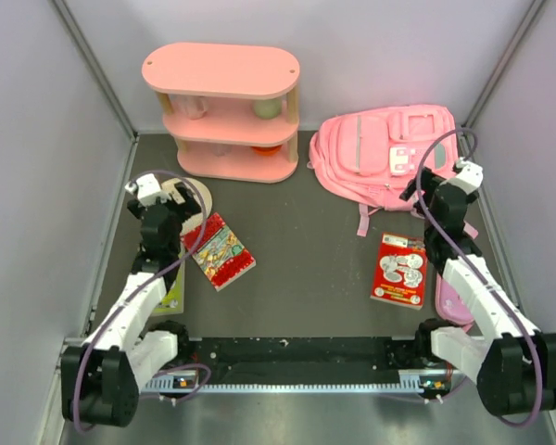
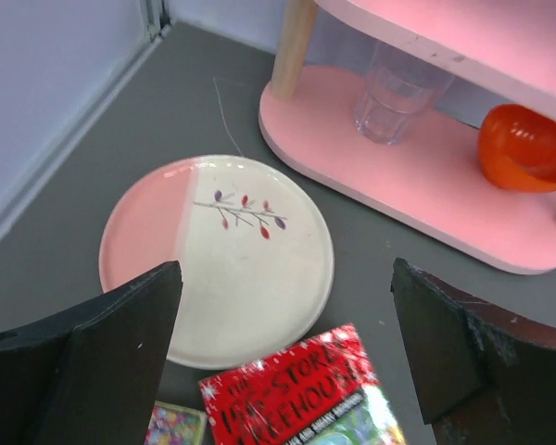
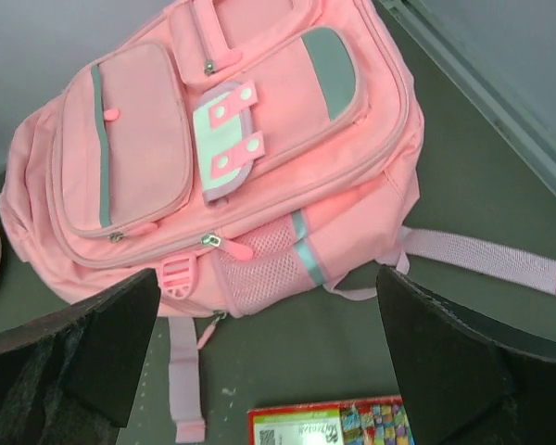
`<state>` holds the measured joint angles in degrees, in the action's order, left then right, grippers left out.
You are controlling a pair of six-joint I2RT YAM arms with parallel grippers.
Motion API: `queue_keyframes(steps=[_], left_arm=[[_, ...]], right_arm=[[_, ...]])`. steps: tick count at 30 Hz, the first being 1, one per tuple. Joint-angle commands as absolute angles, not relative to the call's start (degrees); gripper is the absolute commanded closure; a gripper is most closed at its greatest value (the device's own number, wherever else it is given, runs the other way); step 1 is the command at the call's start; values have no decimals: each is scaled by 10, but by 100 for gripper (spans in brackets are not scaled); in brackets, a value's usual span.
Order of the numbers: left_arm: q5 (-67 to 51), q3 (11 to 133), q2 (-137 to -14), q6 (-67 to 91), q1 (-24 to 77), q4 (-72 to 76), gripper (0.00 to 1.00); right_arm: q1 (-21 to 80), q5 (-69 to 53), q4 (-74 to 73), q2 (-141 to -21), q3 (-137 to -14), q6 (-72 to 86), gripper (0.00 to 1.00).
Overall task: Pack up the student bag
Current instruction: Unzip the student bag at the center of the board.
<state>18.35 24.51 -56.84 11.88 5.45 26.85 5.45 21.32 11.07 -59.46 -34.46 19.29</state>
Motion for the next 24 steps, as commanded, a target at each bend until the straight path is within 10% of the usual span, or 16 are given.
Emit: queue_keyframes(steps=[1,11,24], left_arm=[[172,344,-538,263,54,-138,1],[39,323,-353,286,54,-168,1],[-57,315,-288,286,54,-178,1]], right_arm=[[47,220,-91,-559,-369,297,1],[-107,-48,-139,-588,-406,386,2],[-112,-114,-30,-814,-478,554,1]])
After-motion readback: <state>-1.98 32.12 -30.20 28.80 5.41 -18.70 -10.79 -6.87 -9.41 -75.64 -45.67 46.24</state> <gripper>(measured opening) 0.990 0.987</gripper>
